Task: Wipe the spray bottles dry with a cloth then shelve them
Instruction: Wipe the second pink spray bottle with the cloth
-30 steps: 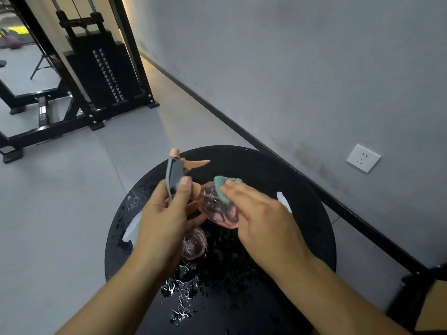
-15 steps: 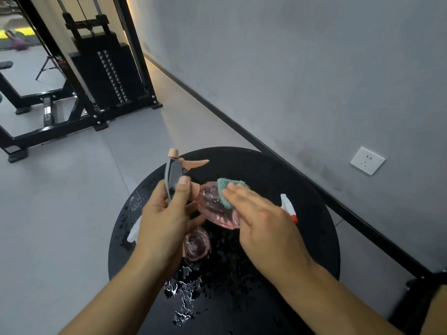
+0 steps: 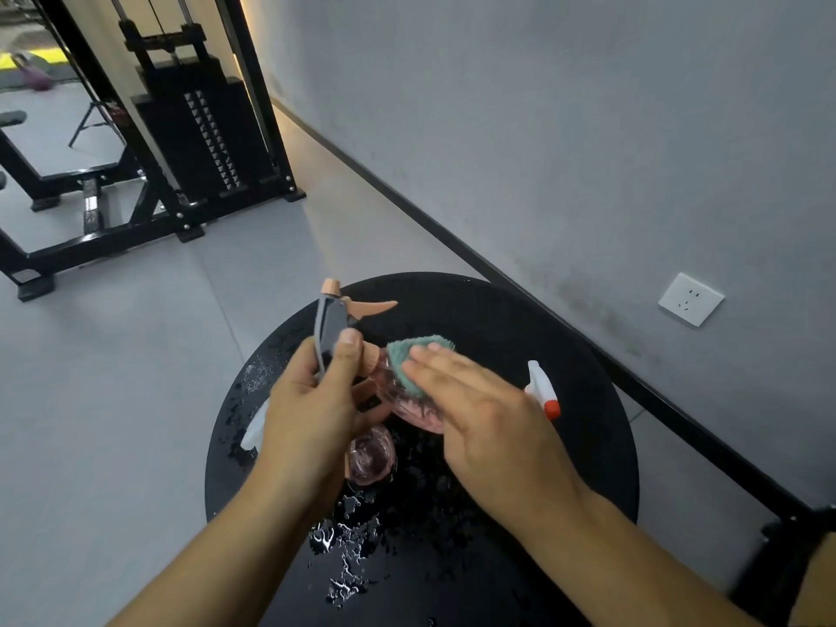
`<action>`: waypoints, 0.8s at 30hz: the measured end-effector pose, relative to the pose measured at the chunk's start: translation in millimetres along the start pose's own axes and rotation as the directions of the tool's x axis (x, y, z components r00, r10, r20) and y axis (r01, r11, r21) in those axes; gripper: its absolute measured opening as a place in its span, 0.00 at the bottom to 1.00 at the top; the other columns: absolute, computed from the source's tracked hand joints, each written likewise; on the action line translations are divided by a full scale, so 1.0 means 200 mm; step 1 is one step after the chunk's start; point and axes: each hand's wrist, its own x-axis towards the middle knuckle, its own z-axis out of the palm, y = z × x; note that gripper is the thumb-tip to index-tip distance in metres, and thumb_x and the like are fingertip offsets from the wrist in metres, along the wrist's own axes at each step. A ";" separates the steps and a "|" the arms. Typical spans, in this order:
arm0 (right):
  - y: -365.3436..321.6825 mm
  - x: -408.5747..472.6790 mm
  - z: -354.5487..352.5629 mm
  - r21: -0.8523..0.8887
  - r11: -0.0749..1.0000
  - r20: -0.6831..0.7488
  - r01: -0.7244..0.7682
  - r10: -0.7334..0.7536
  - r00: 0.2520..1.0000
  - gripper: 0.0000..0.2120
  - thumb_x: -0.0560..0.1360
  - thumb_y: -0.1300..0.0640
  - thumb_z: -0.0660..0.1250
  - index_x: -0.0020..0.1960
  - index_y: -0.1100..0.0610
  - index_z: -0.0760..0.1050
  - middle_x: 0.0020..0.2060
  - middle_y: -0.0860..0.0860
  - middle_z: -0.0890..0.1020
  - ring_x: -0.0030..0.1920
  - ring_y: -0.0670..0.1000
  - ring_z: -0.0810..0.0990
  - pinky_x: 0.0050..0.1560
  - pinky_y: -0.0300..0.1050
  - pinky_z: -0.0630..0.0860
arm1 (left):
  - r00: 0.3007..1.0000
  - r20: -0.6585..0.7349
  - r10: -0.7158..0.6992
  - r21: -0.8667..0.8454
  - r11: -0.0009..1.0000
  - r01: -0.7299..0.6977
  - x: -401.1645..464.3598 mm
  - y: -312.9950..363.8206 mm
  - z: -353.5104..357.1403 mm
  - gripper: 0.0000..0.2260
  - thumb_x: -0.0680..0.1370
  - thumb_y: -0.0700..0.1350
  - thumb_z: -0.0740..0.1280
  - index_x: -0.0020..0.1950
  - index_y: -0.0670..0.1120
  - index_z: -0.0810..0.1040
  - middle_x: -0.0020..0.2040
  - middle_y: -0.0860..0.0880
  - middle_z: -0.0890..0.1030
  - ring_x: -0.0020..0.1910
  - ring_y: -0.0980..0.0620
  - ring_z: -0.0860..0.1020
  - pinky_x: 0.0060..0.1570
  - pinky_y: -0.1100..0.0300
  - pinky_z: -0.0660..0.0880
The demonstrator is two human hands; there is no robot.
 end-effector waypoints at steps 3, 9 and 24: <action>0.02 0.02 -0.04 0.017 0.995 -0.062 -0.097 0.098 0.993 0.22 0.76 0.66 0.67 0.67 0.53 0.78 0.65 0.47 0.80 0.67 0.41 0.73 0.64 0.16 0.47 | 1.000 -0.026 0.017 -0.040 0.999 -0.018 0.03 0.03 -0.03 0.09 0.85 0.51 0.66 0.55 0.45 0.79 0.48 0.44 0.86 0.50 0.43 0.88 0.44 0.51 0.85; 0.00 -0.01 0.01 0.056 0.998 0.003 0.001 -0.002 1.000 0.24 0.76 0.69 0.66 0.70 0.55 0.76 0.68 0.48 0.77 0.71 0.42 0.71 0.72 0.35 0.65 | 1.000 -0.023 -0.018 0.001 1.000 0.018 0.01 -0.01 -0.01 0.13 0.85 0.51 0.66 0.59 0.42 0.79 0.55 0.36 0.86 0.52 0.41 0.88 0.45 0.51 0.86; -0.01 0.02 -0.03 0.107 0.991 -0.100 -0.075 0.086 0.991 0.23 0.73 0.72 0.70 0.64 0.55 0.81 0.63 0.46 0.81 0.67 0.42 0.74 0.62 0.16 0.41 | 1.000 -0.011 0.022 -0.028 0.999 -0.022 0.03 0.04 -0.06 0.11 0.85 0.53 0.65 0.57 0.46 0.79 0.46 0.49 0.87 0.48 0.46 0.88 0.44 0.51 0.85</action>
